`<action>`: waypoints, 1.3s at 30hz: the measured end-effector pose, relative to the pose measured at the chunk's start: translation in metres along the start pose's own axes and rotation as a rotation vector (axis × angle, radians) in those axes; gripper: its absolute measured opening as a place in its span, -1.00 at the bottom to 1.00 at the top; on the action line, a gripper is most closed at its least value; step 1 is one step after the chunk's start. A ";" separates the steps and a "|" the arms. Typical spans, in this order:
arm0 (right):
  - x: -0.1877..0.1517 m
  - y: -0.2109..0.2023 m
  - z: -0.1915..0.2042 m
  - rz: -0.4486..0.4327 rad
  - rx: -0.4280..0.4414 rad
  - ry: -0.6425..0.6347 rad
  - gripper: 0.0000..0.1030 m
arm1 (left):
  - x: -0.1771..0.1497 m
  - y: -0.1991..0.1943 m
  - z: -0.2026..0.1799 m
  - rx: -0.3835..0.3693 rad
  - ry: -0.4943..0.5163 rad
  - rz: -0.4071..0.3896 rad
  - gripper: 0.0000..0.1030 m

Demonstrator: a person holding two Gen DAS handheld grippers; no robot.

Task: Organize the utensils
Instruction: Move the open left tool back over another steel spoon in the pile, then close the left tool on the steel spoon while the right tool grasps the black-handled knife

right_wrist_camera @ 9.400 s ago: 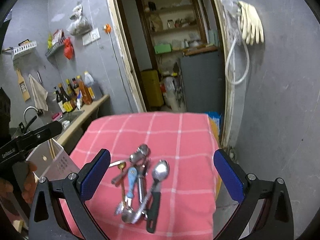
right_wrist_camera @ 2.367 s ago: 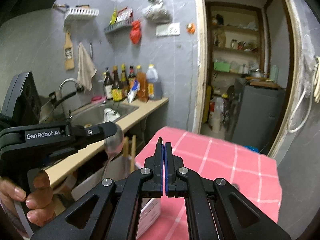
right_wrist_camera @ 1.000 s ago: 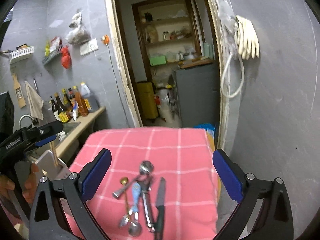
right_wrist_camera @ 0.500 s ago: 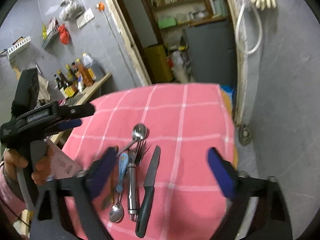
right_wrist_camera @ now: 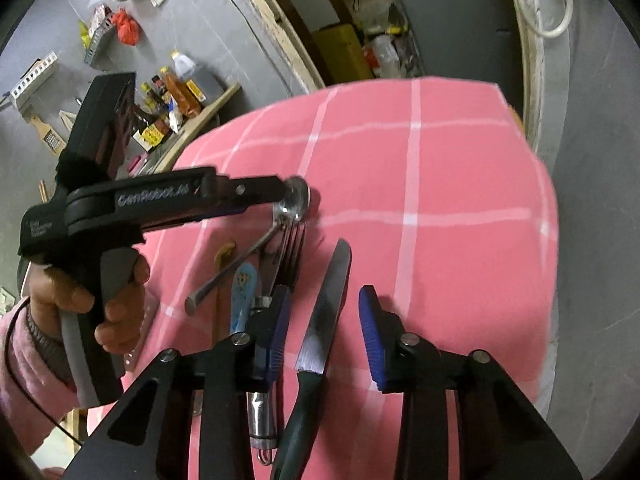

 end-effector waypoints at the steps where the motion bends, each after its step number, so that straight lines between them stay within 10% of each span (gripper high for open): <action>1: -0.001 0.004 0.000 0.011 0.002 0.006 -0.39 | 0.001 0.003 0.000 0.000 0.003 0.004 0.11; 11: 0.003 0.020 -0.003 0.059 0.072 0.053 -0.60 | 0.013 0.021 0.001 -0.015 0.046 0.049 -0.12; 19: 0.004 0.023 -0.014 0.065 0.110 0.125 -0.88 | 0.016 0.022 0.011 -0.041 0.017 0.081 -0.70; 39: 0.004 0.025 -0.016 0.052 0.117 0.173 -0.95 | 0.016 0.016 -0.002 -0.012 0.084 0.130 -0.90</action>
Point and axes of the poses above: each gripper's, at about its wrist camera, not at the fingertips, and y roughly the way its jaws point, z to its left, x to its top, the point moved 3 cm from there along y, roughly the way its jaws point, and after that the axes turned 11 degrees about z, right-handed, at the moved point
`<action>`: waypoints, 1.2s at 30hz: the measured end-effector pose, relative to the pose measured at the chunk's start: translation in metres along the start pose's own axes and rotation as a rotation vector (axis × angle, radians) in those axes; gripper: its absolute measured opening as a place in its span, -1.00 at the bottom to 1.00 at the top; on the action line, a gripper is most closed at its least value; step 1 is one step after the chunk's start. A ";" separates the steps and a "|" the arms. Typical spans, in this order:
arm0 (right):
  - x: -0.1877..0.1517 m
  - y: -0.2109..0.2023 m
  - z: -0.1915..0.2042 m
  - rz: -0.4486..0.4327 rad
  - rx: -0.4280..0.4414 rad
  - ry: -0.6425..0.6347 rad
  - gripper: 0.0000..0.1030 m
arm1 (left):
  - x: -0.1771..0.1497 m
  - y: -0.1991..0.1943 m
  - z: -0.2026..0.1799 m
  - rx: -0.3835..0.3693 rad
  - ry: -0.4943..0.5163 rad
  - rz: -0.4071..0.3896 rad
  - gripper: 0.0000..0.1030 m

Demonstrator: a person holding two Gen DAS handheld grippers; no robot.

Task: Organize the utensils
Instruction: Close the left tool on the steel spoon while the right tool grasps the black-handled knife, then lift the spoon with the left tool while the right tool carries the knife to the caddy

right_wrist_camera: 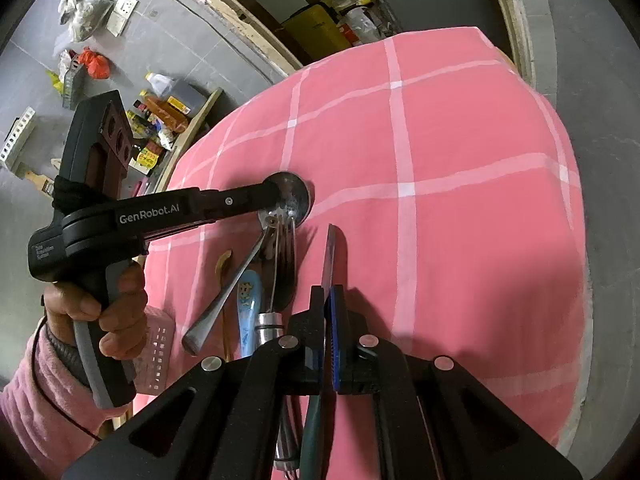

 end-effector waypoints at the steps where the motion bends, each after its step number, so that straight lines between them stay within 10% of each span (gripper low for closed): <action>1: 0.000 -0.002 0.001 -0.007 -0.003 0.000 -0.96 | 0.000 0.000 -0.002 0.023 0.003 -0.002 -0.93; 18: -0.009 -0.093 0.042 -0.282 -0.077 -0.051 -0.98 | -0.039 -0.101 -0.021 0.070 -0.043 -0.280 -0.95; 36: -0.009 -0.175 0.220 -0.597 0.081 -0.286 -0.98 | -0.126 -0.300 0.050 0.232 -0.151 -0.765 -0.95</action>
Point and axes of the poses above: each gripper's, at about its wrist camera, not at the fingertips, and y roughly the way its jaws point, z to its left, x to its top, the point moved 3 cm from there along y, roughly the way its jaws point, and after that the axes turned 11 degrees about z, right-handed, at the moved point
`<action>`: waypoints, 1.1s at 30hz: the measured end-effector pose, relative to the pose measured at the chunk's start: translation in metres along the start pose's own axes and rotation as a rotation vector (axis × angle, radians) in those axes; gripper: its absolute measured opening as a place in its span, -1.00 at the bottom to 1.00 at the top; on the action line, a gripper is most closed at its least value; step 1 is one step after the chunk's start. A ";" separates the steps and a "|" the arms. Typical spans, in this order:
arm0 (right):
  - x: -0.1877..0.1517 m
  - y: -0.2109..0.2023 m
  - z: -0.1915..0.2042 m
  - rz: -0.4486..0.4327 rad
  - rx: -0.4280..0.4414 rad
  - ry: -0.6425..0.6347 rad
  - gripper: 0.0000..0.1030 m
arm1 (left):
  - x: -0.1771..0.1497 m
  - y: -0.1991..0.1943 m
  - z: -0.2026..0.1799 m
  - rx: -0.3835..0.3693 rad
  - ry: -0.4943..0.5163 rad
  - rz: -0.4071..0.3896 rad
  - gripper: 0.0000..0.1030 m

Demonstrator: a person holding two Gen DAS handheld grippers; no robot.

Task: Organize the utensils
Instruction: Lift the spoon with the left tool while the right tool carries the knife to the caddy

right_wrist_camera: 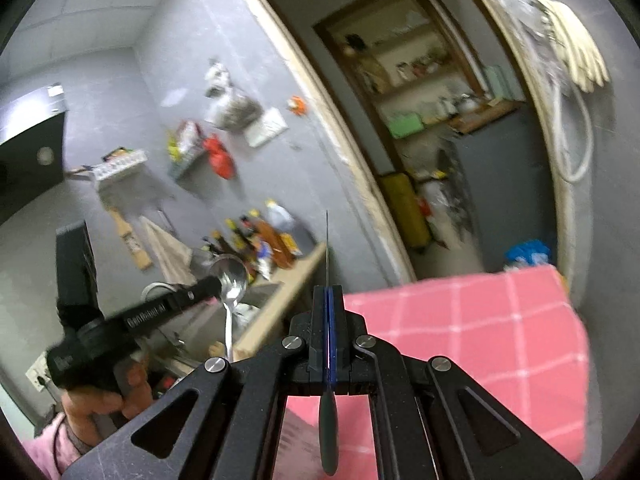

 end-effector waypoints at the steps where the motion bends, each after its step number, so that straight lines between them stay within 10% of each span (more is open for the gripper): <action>1: 0.002 0.004 0.011 -0.014 0.014 -0.012 -0.98 | -0.001 -0.006 0.010 0.028 -0.001 -0.028 -0.95; 14: -0.048 0.060 0.080 0.023 0.071 -0.092 -0.98 | -0.048 -0.018 0.067 0.153 -0.014 -0.171 -0.95; 33: -0.094 0.083 0.072 0.192 0.047 -0.110 -0.97 | -0.085 -0.002 0.065 0.013 0.068 -0.005 -0.92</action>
Point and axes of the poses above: each gripper's, at about its wrist camera, not at the fingertips, and y roughly the way its jaws point, z to its left, x to its top, the point moved 3 cm from there along y, roughly the way its jaws point, and after that the axes turned 11 degrees about z, right-handed, at the moved point
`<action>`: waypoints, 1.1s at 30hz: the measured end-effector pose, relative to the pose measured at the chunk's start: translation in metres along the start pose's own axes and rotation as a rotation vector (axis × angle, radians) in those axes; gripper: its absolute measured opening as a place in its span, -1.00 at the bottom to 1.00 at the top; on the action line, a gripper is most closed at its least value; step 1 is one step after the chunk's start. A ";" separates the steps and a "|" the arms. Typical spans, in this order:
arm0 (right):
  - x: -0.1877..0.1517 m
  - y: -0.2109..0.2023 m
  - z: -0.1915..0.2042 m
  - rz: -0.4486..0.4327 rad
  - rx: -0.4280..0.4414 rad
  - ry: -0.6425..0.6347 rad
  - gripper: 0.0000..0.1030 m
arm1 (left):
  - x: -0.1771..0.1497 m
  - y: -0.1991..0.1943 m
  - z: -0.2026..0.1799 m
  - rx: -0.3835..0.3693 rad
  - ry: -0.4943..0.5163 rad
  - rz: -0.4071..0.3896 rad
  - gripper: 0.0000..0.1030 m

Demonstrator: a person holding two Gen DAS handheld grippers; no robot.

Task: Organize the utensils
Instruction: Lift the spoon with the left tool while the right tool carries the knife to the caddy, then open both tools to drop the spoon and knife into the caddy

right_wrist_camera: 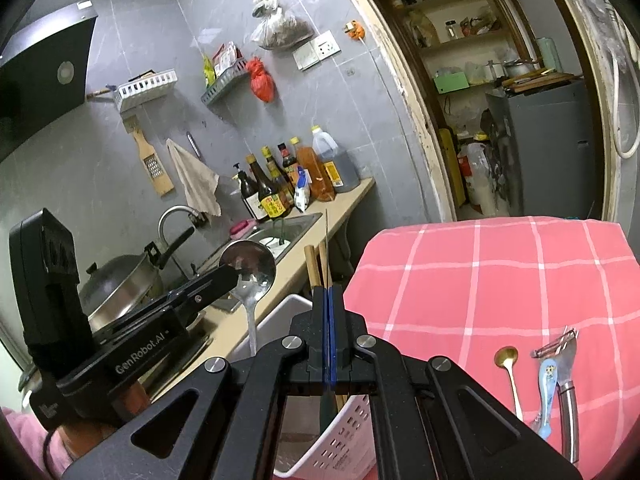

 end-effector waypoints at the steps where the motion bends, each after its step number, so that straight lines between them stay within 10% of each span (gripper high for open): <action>1: -0.001 0.000 0.001 0.005 0.000 -0.004 -0.97 | 0.000 -0.001 0.001 -0.016 -0.003 0.009 -0.92; 11: 0.001 -0.013 0.005 0.015 -0.015 -0.025 -0.95 | -0.008 -0.007 0.010 -0.121 -0.069 0.057 -0.70; 15: 0.005 -0.032 0.004 -0.020 -0.039 -0.028 -0.93 | -0.004 -0.021 0.010 -0.157 -0.106 0.006 0.02; 17: 0.008 -0.044 0.002 -0.045 -0.060 -0.031 -0.74 | 0.000 -0.027 0.008 -0.169 -0.116 -0.017 0.03; 19: 0.011 -0.060 -0.001 -0.082 -0.081 -0.030 -0.06 | 0.005 -0.031 0.001 -0.174 -0.108 -0.029 0.10; 24: 0.017 -0.104 -0.012 -0.173 -0.160 -0.038 0.09 | 0.012 -0.041 -0.022 -0.200 -0.079 -0.078 0.47; 30: 0.017 -0.153 -0.035 -0.251 -0.266 -0.031 0.93 | 0.016 -0.042 -0.061 -0.231 -0.022 -0.100 0.92; 33: 0.015 -0.172 -0.054 -0.256 -0.311 -0.005 0.98 | 0.014 -0.040 -0.082 -0.243 0.011 -0.099 0.99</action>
Point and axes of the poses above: each gripper's, at about its wrist camera, not at the fingertips, and y roughly the way its jaws point, z to its left, x to its top, the point moved 3 cm from there along y, roughly the way its jaws point, and after that the axes turned 11 degrees about z, right-handed, at the moved point
